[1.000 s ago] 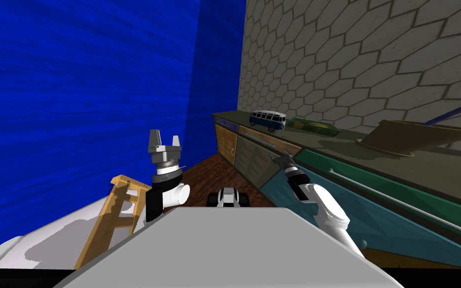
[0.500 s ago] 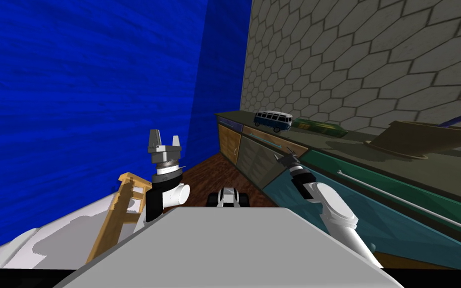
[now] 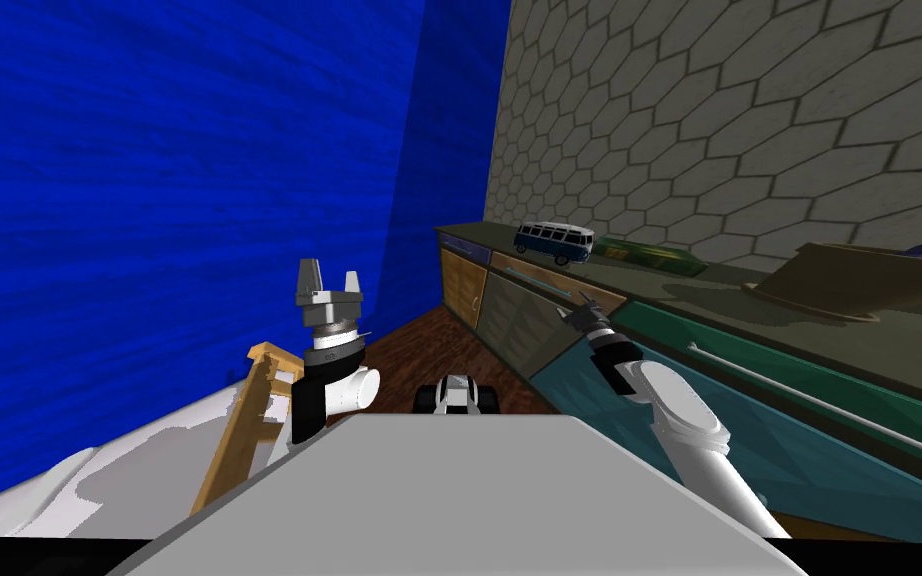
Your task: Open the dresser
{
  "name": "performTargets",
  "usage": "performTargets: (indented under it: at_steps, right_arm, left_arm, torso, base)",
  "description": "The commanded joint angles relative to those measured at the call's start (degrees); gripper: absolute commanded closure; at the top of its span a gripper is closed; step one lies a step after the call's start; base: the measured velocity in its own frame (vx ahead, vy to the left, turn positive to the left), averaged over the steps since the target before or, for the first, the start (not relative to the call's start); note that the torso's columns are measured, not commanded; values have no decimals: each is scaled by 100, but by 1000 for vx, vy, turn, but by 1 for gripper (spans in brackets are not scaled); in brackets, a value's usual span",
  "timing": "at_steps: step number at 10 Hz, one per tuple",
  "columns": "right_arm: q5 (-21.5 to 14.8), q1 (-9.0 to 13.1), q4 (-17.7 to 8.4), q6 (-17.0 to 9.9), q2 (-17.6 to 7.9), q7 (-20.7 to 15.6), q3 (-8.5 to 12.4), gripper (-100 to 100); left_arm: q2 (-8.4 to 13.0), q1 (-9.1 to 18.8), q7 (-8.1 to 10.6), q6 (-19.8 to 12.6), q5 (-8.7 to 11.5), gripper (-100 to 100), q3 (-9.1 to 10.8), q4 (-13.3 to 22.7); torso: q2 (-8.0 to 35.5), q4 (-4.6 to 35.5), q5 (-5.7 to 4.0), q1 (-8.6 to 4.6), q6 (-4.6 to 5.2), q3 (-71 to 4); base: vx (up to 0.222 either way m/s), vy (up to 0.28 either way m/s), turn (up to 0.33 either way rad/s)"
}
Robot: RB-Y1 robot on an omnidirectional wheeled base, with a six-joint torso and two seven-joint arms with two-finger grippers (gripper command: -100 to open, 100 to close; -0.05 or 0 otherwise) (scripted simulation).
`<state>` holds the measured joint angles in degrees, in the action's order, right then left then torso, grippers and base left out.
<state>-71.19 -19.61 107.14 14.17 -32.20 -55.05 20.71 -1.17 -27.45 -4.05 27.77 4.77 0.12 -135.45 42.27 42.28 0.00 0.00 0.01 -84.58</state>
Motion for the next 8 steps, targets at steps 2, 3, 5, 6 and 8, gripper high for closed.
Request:
performTargets:
  at_steps: [2, 3, 5, 6, 8]
  right_arm:
    - [22, -9, -17, 14, -80, 20, 52, -100]
    - [26, -9, -19, 19, -89, 31, 60, 100]
    - [23, -19, 31, 52, -105, 67, 75, 100]
    - [22, -25, 55, 70, -113, 86, 83, 100]
    - [19, -36, 104, 104, -130, 123, 100, 100]
  left_arm:
    - [0, -1, 0, 0, 0, 0, 0, 0]
    - [0, -1, 0, 0, 0, 0, 0, 0]
    - [-1, 1, 0, 0, 0, 0, -1, 0]
    - [-1, 2, 0, 0, 0, 0, -1, 0]
    - [-1, 2, 0, 0, 0, 0, -1, 0]
  torso:
    - [-27, -6, -1, -1, -2, -15]
    - [-10, -5, -1, -3, -1, -8]
    - [6, -29, -33, 1, -8, 12]
    - [3, -25, -30, -3, -3, 8]
    - [-5, -14, -20, -21, 9, 1]
  base:
    - [89, 28, 3]
    - [10, 4, 1]
    - [-68, 97, -48]
    - [-147, 158, -28]
    - [-130, 158, -41]
